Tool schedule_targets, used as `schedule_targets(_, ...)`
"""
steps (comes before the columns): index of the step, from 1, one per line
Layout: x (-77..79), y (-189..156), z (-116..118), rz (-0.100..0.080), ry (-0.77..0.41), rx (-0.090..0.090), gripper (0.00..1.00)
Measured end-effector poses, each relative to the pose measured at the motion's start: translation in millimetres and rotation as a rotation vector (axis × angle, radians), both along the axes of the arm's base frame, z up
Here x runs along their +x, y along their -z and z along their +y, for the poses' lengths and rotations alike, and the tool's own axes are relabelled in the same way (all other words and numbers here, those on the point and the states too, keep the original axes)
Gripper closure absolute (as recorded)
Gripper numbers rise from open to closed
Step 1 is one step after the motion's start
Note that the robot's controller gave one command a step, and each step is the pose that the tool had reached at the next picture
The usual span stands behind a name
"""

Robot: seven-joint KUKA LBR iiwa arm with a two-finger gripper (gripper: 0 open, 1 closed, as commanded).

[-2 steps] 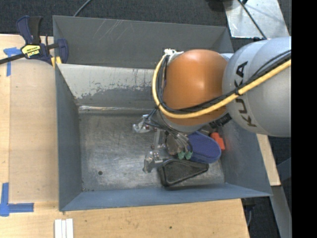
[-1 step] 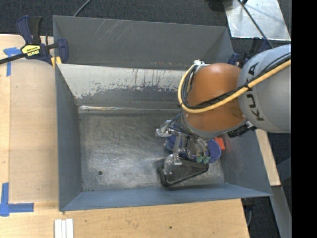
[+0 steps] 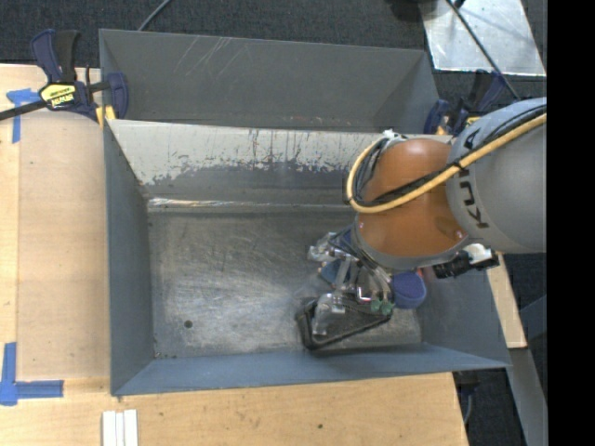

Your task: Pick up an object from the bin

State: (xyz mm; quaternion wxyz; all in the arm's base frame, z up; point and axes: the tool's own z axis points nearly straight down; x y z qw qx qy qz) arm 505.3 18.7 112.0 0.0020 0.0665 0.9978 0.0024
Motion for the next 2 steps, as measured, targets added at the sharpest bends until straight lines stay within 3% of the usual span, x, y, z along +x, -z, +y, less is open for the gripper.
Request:
schedule_targets(1, -1.6, 4.5, -2.7, -0.004, -0.081, 0.007, 0.0)
schedule_targets(2, -9.7, 5.5, -2.7, 0.036, -0.083, 0.009, 1.0)
